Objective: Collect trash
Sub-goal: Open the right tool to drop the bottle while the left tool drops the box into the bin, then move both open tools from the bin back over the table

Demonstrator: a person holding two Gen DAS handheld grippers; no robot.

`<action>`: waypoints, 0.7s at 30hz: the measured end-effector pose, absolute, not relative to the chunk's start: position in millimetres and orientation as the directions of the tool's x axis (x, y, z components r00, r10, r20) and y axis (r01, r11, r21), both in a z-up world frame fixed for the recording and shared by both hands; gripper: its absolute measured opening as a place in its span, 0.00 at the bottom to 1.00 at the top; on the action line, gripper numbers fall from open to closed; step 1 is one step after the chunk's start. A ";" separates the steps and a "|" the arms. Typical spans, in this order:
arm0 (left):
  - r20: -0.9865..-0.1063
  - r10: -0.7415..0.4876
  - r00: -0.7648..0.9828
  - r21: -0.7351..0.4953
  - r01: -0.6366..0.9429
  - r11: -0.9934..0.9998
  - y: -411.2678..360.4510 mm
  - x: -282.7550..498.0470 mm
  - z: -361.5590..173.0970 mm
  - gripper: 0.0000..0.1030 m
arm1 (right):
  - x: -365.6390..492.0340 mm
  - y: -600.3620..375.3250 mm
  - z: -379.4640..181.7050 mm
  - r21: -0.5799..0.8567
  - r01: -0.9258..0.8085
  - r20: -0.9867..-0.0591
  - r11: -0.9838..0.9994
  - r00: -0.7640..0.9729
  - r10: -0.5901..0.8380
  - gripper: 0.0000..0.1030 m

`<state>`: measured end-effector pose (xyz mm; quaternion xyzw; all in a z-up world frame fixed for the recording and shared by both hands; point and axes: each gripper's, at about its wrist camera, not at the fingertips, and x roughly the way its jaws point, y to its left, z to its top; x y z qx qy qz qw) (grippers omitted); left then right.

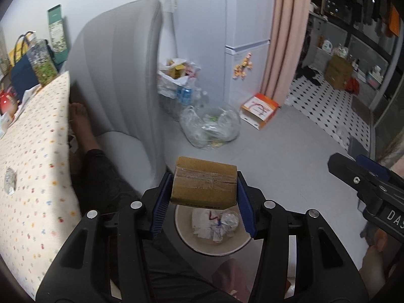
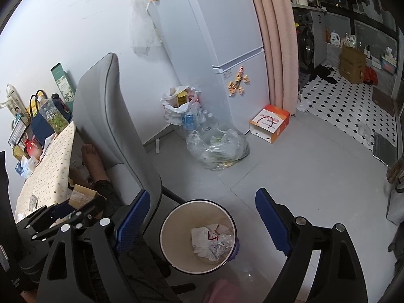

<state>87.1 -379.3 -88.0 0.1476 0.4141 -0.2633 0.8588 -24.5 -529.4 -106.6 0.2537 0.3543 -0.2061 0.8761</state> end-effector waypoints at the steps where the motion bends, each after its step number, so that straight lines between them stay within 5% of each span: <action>1: -0.789 -0.327 0.520 0.043 0.578 0.815 -381.7 86.4 -88.7 0.62 | -24.7 -531.1 -108.0 0.300 0.544 -0.727 0.783 0.662 -0.182 0.81; 7: -0.775 -0.335 0.535 0.041 0.572 0.819 -376.7 88.5 -85.4 0.87 | -21.9 -526.8 -112.9 0.303 0.544 -0.733 0.783 0.658 -0.173 0.81; 21: -0.746 -0.313 0.588 -0.019 0.450 0.893 -311.4 107.3 -63.5 0.93 | -4.9 -502.4 -97.9 0.294 0.490 -0.720 0.820 0.678 -0.147 0.82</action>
